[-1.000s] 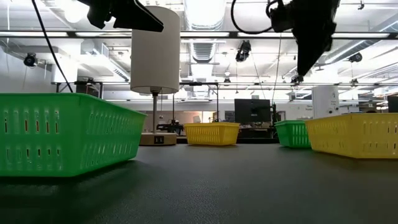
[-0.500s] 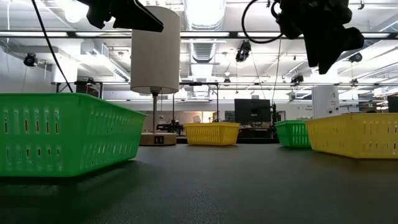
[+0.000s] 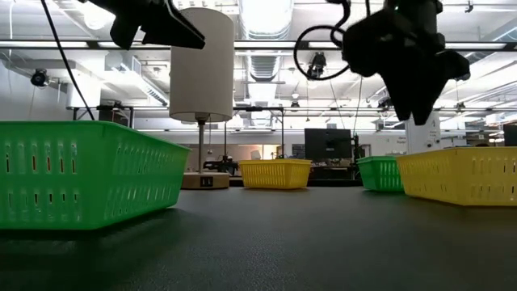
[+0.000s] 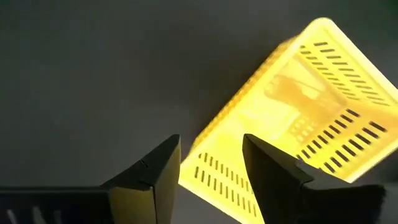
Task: Stack baskets by color
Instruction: Stack the bottom yellow bin on the stacked yellow bins
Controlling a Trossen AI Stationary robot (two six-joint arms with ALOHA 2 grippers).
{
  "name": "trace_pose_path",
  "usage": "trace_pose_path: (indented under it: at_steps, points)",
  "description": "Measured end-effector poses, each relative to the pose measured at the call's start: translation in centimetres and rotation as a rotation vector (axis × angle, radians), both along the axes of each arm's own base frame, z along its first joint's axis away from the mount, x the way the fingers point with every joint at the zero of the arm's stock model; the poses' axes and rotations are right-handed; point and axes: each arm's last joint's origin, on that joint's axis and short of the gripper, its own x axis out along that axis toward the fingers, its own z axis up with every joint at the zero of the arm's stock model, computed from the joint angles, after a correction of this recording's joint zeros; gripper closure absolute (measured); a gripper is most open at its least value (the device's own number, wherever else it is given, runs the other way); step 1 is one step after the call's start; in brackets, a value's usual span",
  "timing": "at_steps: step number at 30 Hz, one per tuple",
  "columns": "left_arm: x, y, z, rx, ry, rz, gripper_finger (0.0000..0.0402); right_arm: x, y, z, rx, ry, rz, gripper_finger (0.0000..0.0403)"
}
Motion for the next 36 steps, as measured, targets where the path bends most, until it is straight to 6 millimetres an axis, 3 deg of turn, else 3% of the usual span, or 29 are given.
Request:
trace_pose_path:
  at_steps: [6, 19, 25, 36]
  points:
    - [-0.2, 0.0, -0.1, 0.012, 0.015, 0.004, 0.0309, 0.8, 0.4, -1.5, -0.023, 0.126, -0.013, 0.0236]
    - [-0.8, 0.4, -0.4, 0.062, 0.039, 0.062, 0.0309, 1.8, 1.3, -4.2, -0.046, 0.217, -0.051, 0.0249]
    - [-1.0, 0.5, -0.1, 0.064, 0.031, 0.072, 0.0309, 2.0, 1.4, -4.7, -0.051, 0.230, -0.056, 0.0283]
    - [-1.1, 0.6, 0.0, 0.068, 0.025, 0.083, 0.0309, 2.0, 1.6, -4.9, -0.043, 0.231, -0.061, 0.0382]
